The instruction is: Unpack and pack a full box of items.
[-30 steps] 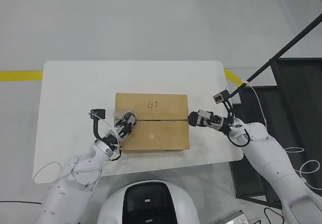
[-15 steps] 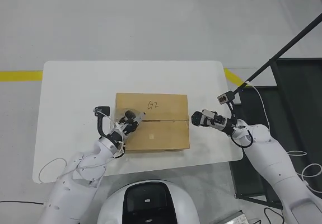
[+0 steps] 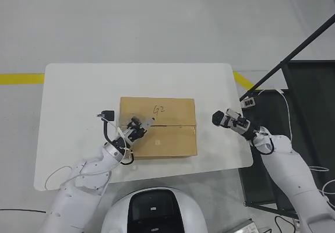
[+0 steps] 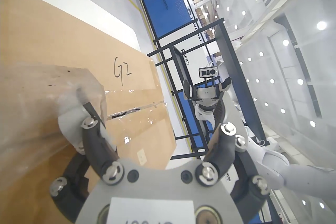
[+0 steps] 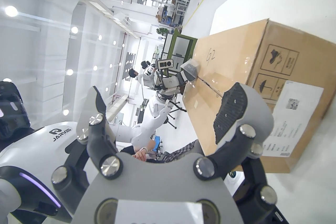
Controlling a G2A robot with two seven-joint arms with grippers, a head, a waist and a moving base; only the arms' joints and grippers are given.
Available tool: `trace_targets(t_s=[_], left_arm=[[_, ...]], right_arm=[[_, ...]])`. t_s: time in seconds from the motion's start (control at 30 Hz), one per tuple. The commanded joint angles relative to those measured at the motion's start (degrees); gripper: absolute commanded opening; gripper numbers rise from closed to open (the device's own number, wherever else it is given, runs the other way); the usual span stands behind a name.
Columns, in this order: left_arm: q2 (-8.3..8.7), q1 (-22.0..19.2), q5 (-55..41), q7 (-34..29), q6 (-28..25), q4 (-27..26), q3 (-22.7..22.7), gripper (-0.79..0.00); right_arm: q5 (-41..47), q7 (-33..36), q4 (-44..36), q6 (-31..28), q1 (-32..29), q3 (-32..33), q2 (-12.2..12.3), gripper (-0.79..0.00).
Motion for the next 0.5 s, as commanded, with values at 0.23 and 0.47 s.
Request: trace_targets(t_s=[0.23, 0.47], left_arm=[[-1.12, -3.4, -0.4, 2.7, -3.3, 4.6, 4.0, 0.0], [-1.98, -5.4, 0.1, 4.4, -6.1, 7.1, 6.8, 0.0]], right_arm=[[1.8, 0.0, 0.2, 0.0, -3.1, 3.9, 0.3, 0.0], [1.3, 0.2, 0.2, 0.2, -3.3, 4.1, 0.0, 0.0]])
